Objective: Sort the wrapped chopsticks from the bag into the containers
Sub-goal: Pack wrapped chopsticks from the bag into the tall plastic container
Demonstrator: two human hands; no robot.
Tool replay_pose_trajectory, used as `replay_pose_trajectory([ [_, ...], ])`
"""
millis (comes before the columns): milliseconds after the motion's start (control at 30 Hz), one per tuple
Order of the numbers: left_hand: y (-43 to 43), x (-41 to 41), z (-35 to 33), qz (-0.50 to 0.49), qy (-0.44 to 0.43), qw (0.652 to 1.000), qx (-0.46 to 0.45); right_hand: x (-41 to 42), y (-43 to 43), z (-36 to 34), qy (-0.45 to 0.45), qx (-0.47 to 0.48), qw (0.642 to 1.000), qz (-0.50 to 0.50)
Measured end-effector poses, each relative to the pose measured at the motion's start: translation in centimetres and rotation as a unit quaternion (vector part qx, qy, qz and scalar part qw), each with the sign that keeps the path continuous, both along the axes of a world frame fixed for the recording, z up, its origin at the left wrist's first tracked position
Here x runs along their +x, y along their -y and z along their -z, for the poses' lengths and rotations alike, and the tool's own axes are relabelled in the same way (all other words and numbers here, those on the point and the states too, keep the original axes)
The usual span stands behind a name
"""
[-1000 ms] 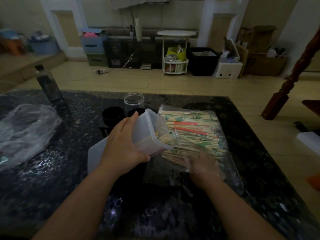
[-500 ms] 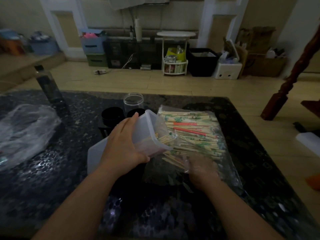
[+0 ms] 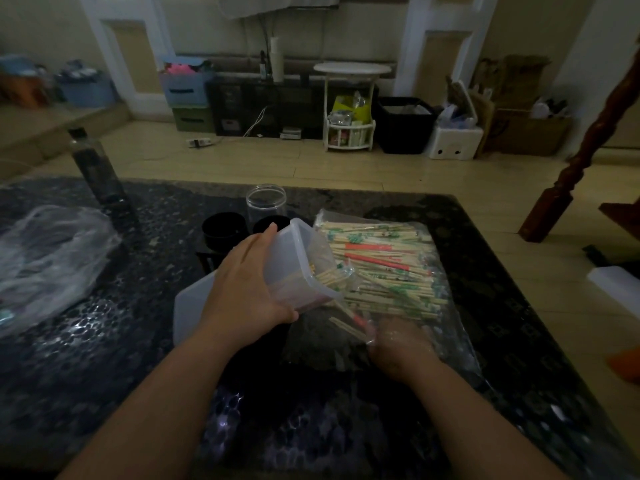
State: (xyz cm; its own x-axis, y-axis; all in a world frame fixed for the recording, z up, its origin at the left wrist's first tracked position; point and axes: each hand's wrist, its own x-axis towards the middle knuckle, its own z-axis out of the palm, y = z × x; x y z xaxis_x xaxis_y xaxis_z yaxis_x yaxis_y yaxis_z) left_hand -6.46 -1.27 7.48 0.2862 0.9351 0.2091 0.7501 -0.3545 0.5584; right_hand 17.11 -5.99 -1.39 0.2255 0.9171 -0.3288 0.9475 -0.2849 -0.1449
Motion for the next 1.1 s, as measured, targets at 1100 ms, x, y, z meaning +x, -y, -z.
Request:
replay_pose_trajectory([
  [1100, 0.0, 0.2, 0.1, 0.006, 0.032, 0.999, -0.014, -2.3, 4.1, -9.6, 0.092, 0.473, 0.868, -0.123],
])
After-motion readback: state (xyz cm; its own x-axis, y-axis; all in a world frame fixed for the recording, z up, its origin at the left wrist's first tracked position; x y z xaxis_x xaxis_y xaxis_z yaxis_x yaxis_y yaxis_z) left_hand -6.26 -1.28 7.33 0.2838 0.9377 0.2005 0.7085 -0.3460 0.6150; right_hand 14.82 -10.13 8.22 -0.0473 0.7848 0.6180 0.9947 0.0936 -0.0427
